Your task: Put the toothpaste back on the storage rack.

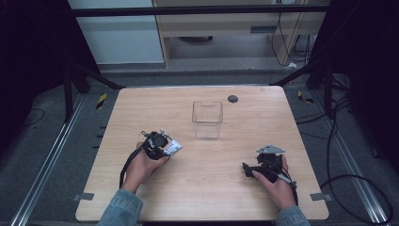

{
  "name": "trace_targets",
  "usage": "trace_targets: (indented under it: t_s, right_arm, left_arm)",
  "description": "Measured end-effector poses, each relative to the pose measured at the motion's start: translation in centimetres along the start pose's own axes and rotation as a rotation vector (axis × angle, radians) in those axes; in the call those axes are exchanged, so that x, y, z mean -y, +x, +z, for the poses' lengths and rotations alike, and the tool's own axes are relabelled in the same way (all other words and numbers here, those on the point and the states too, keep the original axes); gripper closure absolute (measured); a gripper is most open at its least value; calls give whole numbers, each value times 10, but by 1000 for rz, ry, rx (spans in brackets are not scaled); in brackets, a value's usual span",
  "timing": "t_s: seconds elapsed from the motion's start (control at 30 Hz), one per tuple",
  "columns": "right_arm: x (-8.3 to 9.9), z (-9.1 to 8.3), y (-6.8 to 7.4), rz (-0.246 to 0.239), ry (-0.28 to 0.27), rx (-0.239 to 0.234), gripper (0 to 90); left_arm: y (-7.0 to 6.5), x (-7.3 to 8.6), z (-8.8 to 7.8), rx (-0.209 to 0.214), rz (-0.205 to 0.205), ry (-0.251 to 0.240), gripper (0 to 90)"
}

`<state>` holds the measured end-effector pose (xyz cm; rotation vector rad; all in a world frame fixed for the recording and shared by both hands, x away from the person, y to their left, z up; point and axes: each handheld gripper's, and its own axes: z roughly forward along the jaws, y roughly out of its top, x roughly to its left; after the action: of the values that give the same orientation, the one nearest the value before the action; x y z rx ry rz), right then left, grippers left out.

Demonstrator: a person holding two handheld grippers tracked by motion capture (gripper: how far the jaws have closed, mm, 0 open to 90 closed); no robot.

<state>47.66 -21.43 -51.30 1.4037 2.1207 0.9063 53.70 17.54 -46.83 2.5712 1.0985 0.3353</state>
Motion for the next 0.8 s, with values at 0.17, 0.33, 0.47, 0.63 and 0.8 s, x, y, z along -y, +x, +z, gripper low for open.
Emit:
trace_targets:
  t_s: [0.17, 0.33, 0.47, 0.63, 0.8]
  right_arm:
    - [0, 0, 0, 0, 0, 0, 4]
    - [0, 0, 0, 0, 0, 0, 4]
    - [0, 0, 0, 0, 0, 1, 4]
    - [0, 0, 0, 1, 1, 0, 4]
    - [0, 0, 0, -2, 1, 0, 4]
  left_arm:
    - [-5, 4, -2, -26, 30, -33, 721]
    - [-4, 12, -5, -23, 13, -94, 773]
    - [-2, 14, -9, -41, 10, -110, 776]
    - [0, 16, -21, -9, -12, -175, 780]
    - [4, 19, -32, 21, -43, -237, 780]
